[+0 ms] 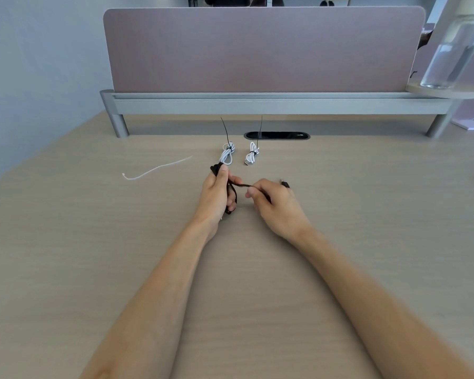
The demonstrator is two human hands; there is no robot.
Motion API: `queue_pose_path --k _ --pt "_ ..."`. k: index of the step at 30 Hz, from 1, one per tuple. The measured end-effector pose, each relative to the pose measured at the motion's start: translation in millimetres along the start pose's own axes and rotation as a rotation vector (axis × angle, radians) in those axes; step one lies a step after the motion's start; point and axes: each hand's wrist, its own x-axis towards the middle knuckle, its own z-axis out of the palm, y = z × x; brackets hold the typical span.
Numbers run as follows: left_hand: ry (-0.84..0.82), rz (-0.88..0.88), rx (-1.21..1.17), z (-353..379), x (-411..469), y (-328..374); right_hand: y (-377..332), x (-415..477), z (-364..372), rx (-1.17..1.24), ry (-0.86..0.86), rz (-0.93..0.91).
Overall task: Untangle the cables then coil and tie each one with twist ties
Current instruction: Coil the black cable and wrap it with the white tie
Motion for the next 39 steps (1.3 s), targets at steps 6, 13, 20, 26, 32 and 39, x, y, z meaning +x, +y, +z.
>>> queue_pose_path --k 6,13,20,26,32,39 --pt "-0.074 -0.011 -0.071 0.9 -2.2 1.1 -2.2 -2.9 9.9 -0.063 0.059 -0.06" --pt "-0.018 -0.032 -0.082 -0.1 -1.2 3.5 -10.9 -10.8 6.8 -0.159 -0.011 -0.131" --pt "0.075 -0.087 -0.299 -8.1 3.0 6.0 -11.9 -14.4 12.2 -0.313 -0.104 -0.29" --pt "0.006 -0.219 -0.416 -12.1 0.8 10.1 -6.7 -14.6 6.3 -0.411 -0.146 -0.28" --pt "-0.197 -0.162 0.277 -11.7 -2.8 9.6 15.6 -3.3 -18.6 -0.584 0.004 -0.24" --pt "-0.32 -0.213 0.461 -10.4 -6.4 13.1 25.5 3.0 -32.4 -0.451 0.187 -0.064"
